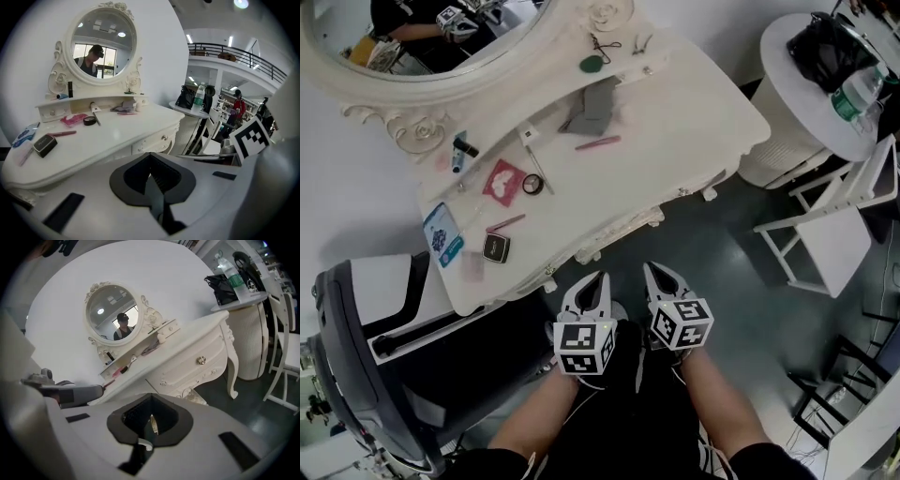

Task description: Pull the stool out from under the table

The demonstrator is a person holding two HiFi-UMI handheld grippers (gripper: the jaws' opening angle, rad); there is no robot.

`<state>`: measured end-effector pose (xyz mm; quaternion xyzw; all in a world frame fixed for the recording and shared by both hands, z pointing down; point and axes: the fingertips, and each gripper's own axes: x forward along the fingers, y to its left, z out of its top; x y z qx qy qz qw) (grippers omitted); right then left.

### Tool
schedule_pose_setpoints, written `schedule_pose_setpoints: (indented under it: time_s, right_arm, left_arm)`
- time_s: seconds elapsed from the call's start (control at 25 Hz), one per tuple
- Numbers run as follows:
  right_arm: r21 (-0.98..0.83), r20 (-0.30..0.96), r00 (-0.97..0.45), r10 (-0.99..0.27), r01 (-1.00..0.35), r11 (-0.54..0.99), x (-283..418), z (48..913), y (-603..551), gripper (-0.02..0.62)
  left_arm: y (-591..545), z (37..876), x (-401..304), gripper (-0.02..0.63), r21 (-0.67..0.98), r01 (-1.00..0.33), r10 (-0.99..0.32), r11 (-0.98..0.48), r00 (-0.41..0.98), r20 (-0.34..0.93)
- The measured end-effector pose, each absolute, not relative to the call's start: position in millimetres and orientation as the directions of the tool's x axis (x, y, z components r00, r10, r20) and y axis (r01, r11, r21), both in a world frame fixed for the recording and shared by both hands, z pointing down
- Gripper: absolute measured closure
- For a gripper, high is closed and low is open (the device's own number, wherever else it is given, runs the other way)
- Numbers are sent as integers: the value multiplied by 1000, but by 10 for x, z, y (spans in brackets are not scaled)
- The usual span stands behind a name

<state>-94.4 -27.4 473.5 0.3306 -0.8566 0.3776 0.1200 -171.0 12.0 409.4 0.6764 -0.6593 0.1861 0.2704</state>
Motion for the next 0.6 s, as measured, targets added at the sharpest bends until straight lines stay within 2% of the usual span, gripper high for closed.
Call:
schedule_pose_setpoints:
  time_s: [0.28, 0.4, 0.56, 0.6]
  right_arm:
    - [-640, 517, -752, -408, -657, 399, -954, 5827, -332, 592]
    - [-740, 475, -794, -381, -594, 316, -1044, 6214, -309, 592]
    - [-838, 396, -821, -411, -506, 202, -1166, 6598, -395, 592]
    - [-861, 374, -825, -423, -479, 172, -1212, 6687, -427, 526]
  left_arm:
    - [66, 4831, -1570, 606, 111, -994, -734, -9, 82, 675]
    - [62, 5133, -1578, 606, 108, -994, -706, -27, 95, 701]
    - [38, 5439, -1595, 606, 102, -991, -676, -84, 132, 725]
    - [29, 5503, -1610, 606, 102, -990, -670, -101, 143, 729]
